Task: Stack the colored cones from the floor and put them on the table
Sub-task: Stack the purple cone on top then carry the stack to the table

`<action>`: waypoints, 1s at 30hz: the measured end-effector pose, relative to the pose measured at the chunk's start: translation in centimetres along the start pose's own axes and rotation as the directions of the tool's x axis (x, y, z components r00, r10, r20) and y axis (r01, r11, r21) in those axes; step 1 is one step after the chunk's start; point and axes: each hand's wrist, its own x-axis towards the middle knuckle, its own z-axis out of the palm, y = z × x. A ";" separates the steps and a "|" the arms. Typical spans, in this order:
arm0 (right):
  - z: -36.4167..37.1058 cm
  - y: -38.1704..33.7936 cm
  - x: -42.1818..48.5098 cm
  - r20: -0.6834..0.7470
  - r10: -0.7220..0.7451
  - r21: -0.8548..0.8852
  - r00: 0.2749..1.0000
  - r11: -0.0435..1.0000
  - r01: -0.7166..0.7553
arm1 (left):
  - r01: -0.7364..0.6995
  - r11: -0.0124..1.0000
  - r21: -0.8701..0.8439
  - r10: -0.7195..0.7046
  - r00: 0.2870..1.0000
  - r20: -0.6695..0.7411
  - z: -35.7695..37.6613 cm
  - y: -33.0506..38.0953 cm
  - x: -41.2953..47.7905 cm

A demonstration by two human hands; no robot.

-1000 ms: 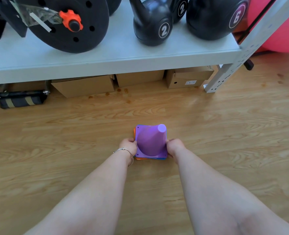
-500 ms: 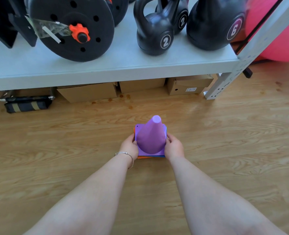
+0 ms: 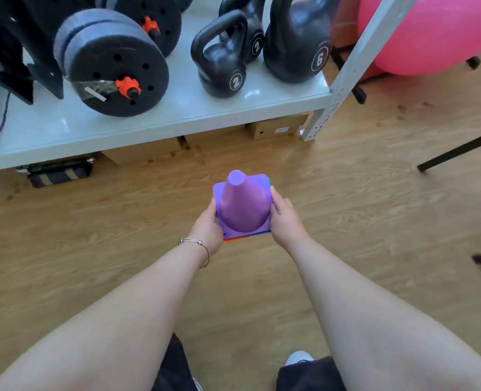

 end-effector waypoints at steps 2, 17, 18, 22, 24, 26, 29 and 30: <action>-2.3 -1.9 -3.4 -0.012 -0.013 0.063 1.000 0.998 0.014 | 0.010 0.995 -0.102 -0.011 1.000 -0.016 -0.2 2.4 -3.5; -18.3 -21.6 -27.3 -0.138 -0.095 0.415 0.986 0.898 0.145 | -0.185 0.892 -0.413 0.104 0.972 -0.211 -4.7 23.5 -28.0; -19.6 -22.9 -28.5 -0.131 -0.110 0.416 0.985 0.896 0.155 | -0.188 0.897 -0.400 0.115 0.973 -0.199 -5.4 25.1 -29.4; -23.9 -26.4 -32.5 -0.119 -0.160 0.408 0.980 0.892 0.195 | -0.174 0.924 -0.341 0.127 0.980 -0.154 -7.7 30.7 -34.8; -26.1 -27.9 -34.2 -0.113 -0.187 0.379 0.976 0.900 0.217 | -0.183 0.940 -0.288 0.150 0.980 -0.135 -8.6 33.4 -37.6; -27.9 -29.5 -35.6 -0.103 -0.206 0.332 0.973 0.915 0.229 | -0.173 0.950 -0.259 0.143 0.981 -0.130 -9.2 35.7 -39.6; -29.6 -31.9 -37.1 -0.108 -0.254 0.233 0.961 0.933 0.273 | -0.149 0.954 -0.259 0.114 0.983 -0.146 -9.7 38.2 -41.4; -30.1 -32.7 -37.4 -0.111 -0.273 0.197 0.956 0.936 0.290 | -0.141 0.954 -0.263 0.106 0.984 -0.144 -9.9 38.9 -41.9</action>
